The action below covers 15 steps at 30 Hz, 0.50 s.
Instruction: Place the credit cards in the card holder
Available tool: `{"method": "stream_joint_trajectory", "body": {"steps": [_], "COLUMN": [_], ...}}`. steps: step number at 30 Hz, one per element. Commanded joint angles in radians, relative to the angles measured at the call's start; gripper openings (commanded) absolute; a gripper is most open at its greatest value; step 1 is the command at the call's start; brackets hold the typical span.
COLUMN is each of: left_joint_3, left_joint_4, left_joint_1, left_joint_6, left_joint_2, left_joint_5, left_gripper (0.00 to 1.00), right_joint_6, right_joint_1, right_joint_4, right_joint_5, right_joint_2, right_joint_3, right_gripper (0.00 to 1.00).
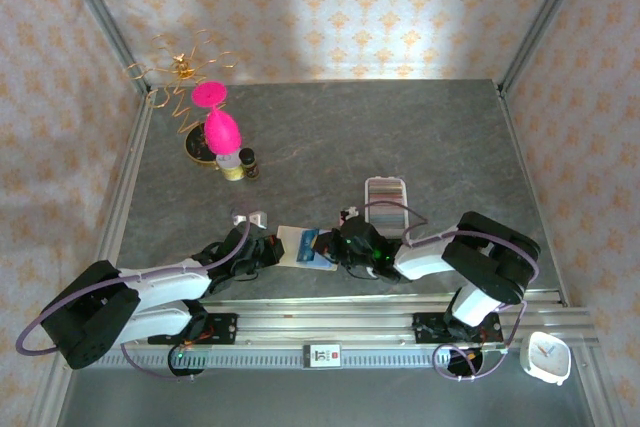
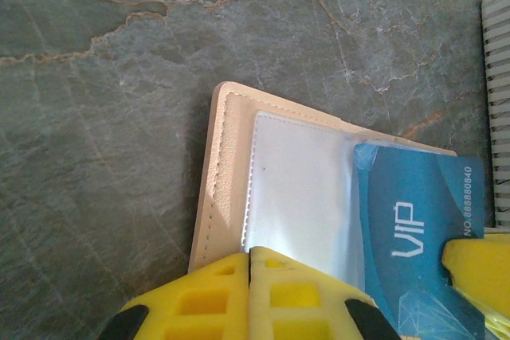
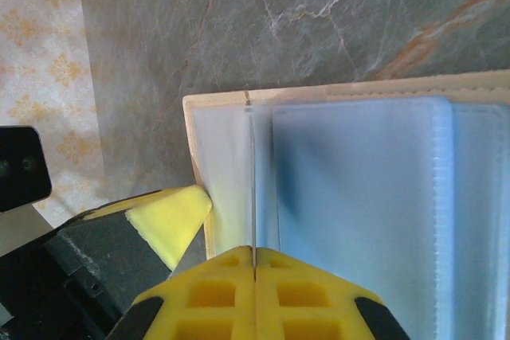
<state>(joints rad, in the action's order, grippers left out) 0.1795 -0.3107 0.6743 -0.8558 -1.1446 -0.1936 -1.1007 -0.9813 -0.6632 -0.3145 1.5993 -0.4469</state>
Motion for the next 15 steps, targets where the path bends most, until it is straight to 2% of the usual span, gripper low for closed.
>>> {"method": "stream_joint_trajectory", "body": {"steps": [1, 15], "left_joint_3": [-0.012, -0.009], "left_joint_4": [0.003, 0.004], "left_joint_1": [0.005, 0.006], "left_joint_6": [-0.006, -0.008], "left_joint_2": [0.006, 0.011], "left_joint_5": [0.025, 0.024], "left_gripper": [0.00, 0.00], "right_joint_6": [-0.017, -0.019], "right_joint_1": [-0.010, -0.017], "right_joint_4": [0.001, -0.080], "right_joint_5": [0.008, -0.024], "right_joint_2": [-0.002, 0.017], "right_joint_3": [0.005, -0.005], "right_gripper": [0.00, 0.00]}}
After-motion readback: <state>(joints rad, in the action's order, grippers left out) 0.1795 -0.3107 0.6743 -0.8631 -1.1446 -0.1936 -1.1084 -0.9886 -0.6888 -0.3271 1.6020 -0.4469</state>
